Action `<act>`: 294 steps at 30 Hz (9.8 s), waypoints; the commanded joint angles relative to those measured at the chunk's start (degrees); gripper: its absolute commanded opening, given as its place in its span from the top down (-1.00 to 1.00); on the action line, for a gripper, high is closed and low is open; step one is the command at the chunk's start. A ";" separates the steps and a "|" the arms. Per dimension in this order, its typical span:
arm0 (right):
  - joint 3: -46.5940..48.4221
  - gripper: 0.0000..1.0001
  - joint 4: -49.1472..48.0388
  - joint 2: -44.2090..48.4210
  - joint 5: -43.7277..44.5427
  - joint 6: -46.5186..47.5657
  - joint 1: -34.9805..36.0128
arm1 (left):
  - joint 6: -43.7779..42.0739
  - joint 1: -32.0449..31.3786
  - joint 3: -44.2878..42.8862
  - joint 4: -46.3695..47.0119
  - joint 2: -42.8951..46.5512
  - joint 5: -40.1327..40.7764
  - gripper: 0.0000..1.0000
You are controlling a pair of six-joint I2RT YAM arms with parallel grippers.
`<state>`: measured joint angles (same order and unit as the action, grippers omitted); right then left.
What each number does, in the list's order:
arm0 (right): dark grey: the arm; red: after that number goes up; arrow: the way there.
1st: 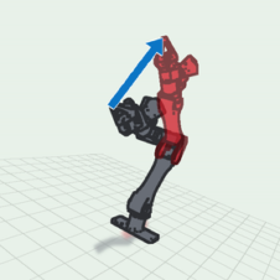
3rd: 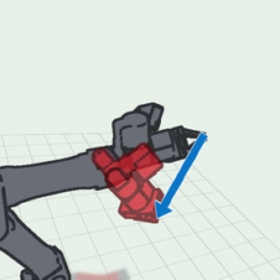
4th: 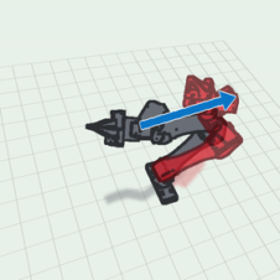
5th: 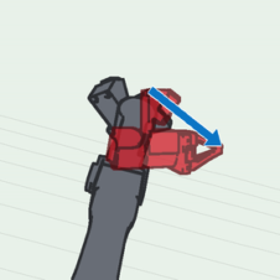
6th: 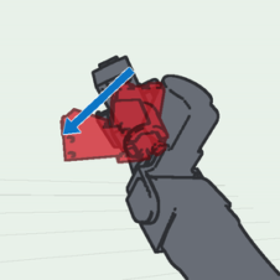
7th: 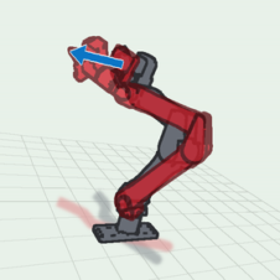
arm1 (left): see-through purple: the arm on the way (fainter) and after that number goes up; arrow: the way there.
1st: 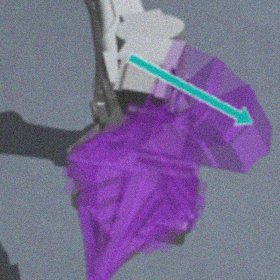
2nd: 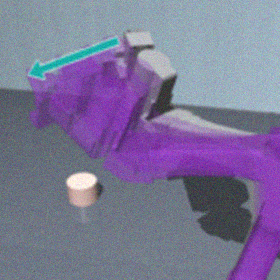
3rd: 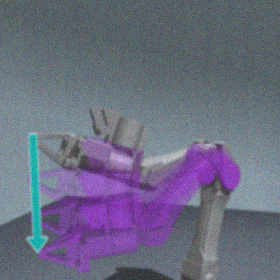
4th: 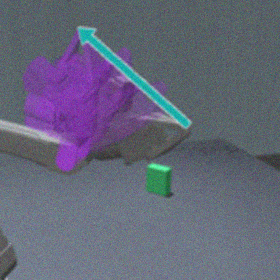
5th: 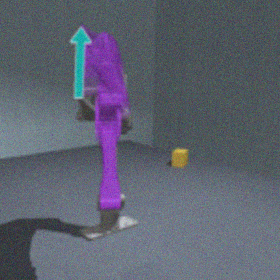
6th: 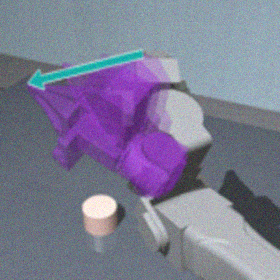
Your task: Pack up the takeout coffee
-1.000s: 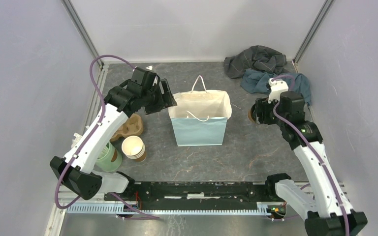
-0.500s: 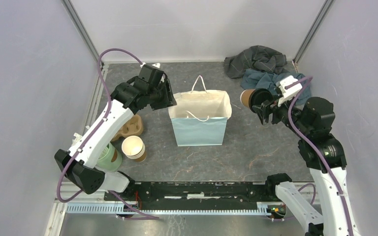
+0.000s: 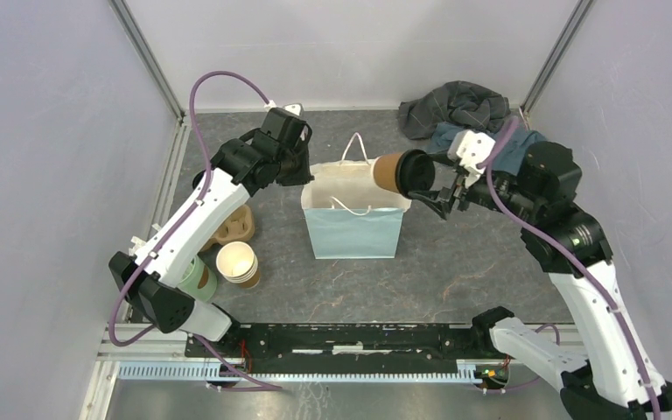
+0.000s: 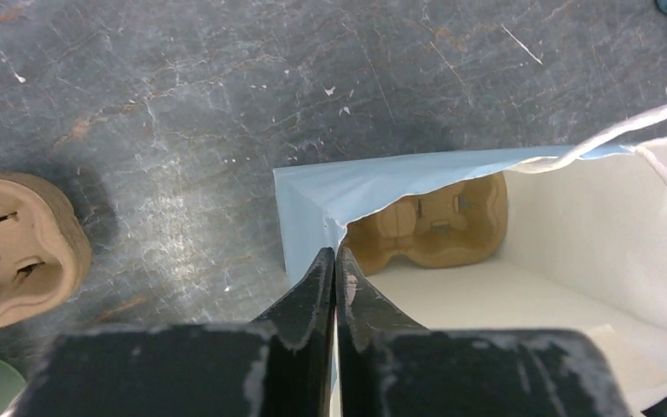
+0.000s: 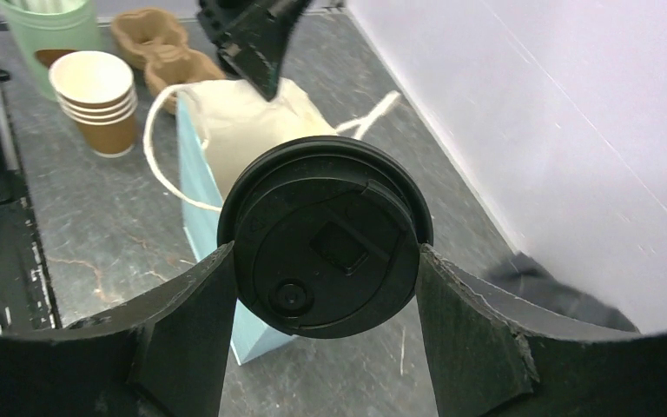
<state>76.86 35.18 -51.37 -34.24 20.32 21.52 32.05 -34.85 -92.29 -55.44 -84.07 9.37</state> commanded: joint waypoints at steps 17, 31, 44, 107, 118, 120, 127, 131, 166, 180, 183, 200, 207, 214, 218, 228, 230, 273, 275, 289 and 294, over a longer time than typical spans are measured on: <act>7.06 1.00 -4.61 -7.59 -10.77 -3.57 6.28 | -12.31 -0.13 25.12 41.67 17.17 3.13 0.96; -1.31 1.00 -24.16 -1.37 -20.46 -23.93 7.42 | -12.71 -0.13 42.52 54.39 31.24 0.22 0.96; -2.15 1.00 -26.31 -1.27 -18.87 -26.00 7.47 | -7.52 -0.13 42.36 44.96 31.88 2.66 0.96; 19.75 1.00 17.61 -32.27 42.98 3.56 42.48 | -16.81 -0.17 34.55 37.40 23.68 0.83 0.76; 28.72 1.00 24.69 -40.94 52.60 2.60 44.35 | -16.17 -0.13 40.34 39.96 29.04 2.77 0.96; 30.43 1.00 26.06 -42.79 54.01 3.20 44.80 | -15.78 -0.09 41.38 40.20 29.99 2.97 0.96; 30.43 1.00 26.15 -46.01 58.63 4.94 46.76 | -14.11 -0.24 44.04 41.53 32.86 0.25 0.96; 25.79 1.00 21.51 -45.02 59.07 8.62 47.02 | -12.79 -0.22 45.39 41.73 34.73 0.06 0.96; -4.32 1.00 -6.30 -30.56 39.58 35.47 35.87 | -15.89 -0.39 54.17 50.14 39.29 -4.79 0.96; -5.18 1.00 -4.96 -31.01 35.08 42.79 32.19 | -12.95 -0.39 51.16 44.72 39.05 -2.10 0.96; -3.44 1.00 -3.31 -32.02 34.78 41.94 32.15 | -12.63 -0.46 50.65 44.03 38.22 -2.08 0.96; 1.38 1.00 -1.40 -24.54 24.66 25.53 32.19 | -12.76 -0.40 43.33 37.76 33.88 2.80 0.96; -0.42 1.00 -0.46 -20.30 21.82 27.11 32.15 | -10.84 -0.31 36.15 32.18 29.23 2.84 0.96; -1.31 1.00 3.23 -17.08 19.63 28.90 31.62 | -9.97 -0.37 32.44 28.05 26.11 3.02 0.96; -1.32 1.00 4.27 -15.95 17.85 29.92 31.48 | -9.03 -0.31 32.23 27.64 26.21 3.79 0.96; 7.58 1.00 5.98 -22.91 10.33 29.85 31.74 | -7.47 -0.31 30.13 26.43 22.57 3.19 0.96; 9.50 1.00 6.42 -24.12 11.71 29.96 32.20 | -7.43 -0.31 29.55 26.20 21.86 2.91 0.96; 20.17 1.00 11.34 -42.17 38.59 30.00 37.11 | -12.25 -0.36 37.00 36.12 27.23 7.14 0.96; 17.76 1.00 8.30 -41.57 38.56 29.40 36.88 | -13.39 -0.31 38.96 38.58 28.96 7.59 0.96; 14.31 1.00 4.91 -42.71 36.73 31.93 34.19 | -19.64 -0.31 53.70 54.23 38.55 5.56 0.97; 9.73 1.00 -0.40 -41.56 35.93 36.12 33.08 | -18.91 -0.31 54.93 54.79 38.71 3.69 0.96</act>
<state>89.52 40.34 -93.82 1.74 52.23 55.51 15.84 -35.11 -38.04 -6.24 -46.22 14.50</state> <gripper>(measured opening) 0.734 0.025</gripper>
